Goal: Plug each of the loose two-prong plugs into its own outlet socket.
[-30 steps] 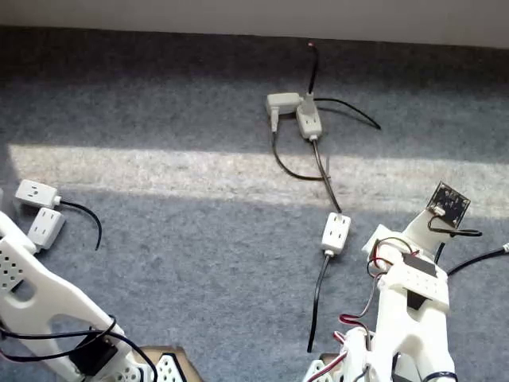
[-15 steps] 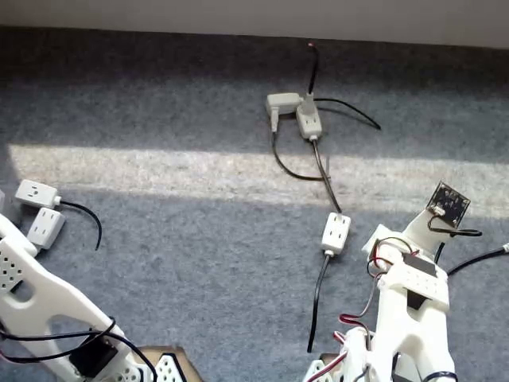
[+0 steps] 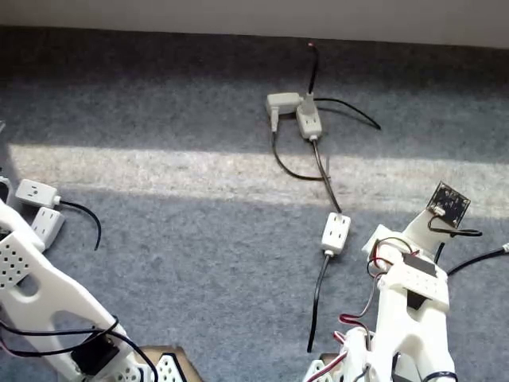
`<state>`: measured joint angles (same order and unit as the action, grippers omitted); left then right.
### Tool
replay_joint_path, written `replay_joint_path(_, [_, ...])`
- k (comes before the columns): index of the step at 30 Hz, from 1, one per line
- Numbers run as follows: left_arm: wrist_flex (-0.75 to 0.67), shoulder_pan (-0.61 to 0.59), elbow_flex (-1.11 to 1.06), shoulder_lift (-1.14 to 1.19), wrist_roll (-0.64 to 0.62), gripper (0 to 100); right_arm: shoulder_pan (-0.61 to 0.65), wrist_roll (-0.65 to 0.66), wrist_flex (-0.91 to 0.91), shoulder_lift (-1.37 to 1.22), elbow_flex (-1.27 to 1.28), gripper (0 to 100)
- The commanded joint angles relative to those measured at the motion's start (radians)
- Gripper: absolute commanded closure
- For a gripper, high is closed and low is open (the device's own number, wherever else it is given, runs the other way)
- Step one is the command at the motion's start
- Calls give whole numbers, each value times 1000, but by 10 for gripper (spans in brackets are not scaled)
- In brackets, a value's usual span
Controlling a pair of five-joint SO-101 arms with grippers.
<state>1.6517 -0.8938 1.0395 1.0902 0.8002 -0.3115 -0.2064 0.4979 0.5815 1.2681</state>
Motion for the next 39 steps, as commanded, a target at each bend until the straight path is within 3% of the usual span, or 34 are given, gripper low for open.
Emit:
replay_joint_path(1, [97, 33, 91, -7, 0, 987, 12, -9, -15, 5, -7, 774])
replay_joint_path(8, [115, 12, 334, -90, -160, 987, 12, -9, -15, 5, -7, 774])
replay_joint_path(17, [121, 39, 308, -386, -249, 987, 12, -9, -15, 5, -7, 774])
replay_joint_path(20, [121, 82, 137, -493, -276, 987, 12, -9, -15, 5, -7, 774])
replay_joint_path(24, [121, 186, -249, -687, -276, 987, 13, -9, -15, 5, -7, 774])
replay_joint_path(31, [109, 542, -854, -1076, -282, 987, 13, -9, -15, 5, -7, 774])
replay_joint_path(39, [-224, 868, -1260, -1333, -528, 987, 12, -9, -15, 7, -7, 774])
